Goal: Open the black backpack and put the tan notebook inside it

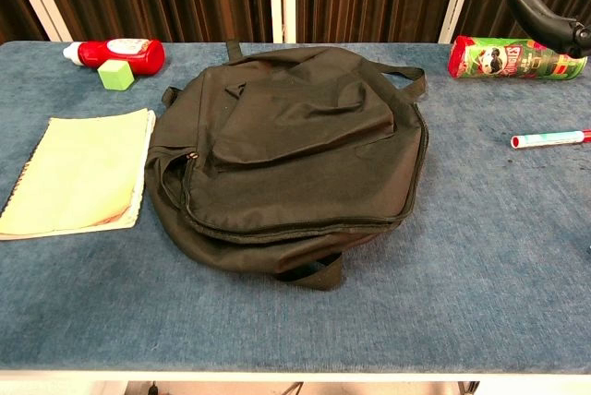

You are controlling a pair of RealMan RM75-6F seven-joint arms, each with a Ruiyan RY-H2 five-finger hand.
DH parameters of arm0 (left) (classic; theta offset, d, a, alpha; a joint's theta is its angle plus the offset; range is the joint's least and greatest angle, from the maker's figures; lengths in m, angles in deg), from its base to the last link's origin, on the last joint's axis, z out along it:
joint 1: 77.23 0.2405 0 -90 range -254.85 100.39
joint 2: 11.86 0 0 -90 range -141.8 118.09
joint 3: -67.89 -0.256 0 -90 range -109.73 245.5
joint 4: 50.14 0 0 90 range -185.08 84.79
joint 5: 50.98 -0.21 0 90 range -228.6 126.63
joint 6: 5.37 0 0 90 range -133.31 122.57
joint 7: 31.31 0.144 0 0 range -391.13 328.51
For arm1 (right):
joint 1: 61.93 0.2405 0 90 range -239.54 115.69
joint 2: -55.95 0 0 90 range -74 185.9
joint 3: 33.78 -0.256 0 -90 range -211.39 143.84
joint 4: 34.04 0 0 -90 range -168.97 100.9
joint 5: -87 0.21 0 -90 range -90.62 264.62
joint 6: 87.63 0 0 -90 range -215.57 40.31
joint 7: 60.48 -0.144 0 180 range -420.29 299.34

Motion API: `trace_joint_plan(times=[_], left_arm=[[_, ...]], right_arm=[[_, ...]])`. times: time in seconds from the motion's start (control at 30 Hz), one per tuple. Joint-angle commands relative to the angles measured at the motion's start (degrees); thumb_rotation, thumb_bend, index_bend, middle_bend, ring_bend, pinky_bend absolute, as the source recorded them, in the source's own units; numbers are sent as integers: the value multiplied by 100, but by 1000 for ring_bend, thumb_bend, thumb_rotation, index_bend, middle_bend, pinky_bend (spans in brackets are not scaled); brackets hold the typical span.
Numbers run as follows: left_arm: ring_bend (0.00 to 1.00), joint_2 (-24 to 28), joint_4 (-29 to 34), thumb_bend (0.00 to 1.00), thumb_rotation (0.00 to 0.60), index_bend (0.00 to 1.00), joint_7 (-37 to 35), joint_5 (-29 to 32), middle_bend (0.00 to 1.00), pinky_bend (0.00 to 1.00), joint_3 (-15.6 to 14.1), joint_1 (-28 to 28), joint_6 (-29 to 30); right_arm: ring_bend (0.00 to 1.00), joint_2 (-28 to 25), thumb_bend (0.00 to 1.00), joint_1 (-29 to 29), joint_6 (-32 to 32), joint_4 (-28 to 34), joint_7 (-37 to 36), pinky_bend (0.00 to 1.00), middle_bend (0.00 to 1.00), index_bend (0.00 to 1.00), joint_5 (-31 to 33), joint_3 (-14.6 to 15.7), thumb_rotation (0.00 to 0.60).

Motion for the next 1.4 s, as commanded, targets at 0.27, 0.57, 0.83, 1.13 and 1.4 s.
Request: trace_joint_plan(times=[0.27,0.57,0.83,1.13,1.4], left_arm=[[189,362,173,65,600,306,129,624,245,214,-247,72,-640],[189,630,408,65,600,306,260,1165,245,214,-555,316,-1033],[189,625,305,65,600,306,147,1223,244,214,-621,445,-963],[189,606,234,65,600,306,69,1234,245,214,-609,474,-951],[189,604,181,65,600,306,8,1242,244,215,-598,507,-918]], right_arm=[[0,-1070,378,510,-1713,625,629,0,218,77,-33,614,600],[0,-1380,374,1173,-3513,1415,1766,0,217,88,607,633,600],[0,-1147,373,1501,-4322,1580,2713,0,217,105,1283,495,600],[0,-733,374,1787,-4679,1485,3454,0,218,122,1952,236,600],[4,-513,380,2085,-4944,1390,3784,0,244,147,2553,-14,600]])
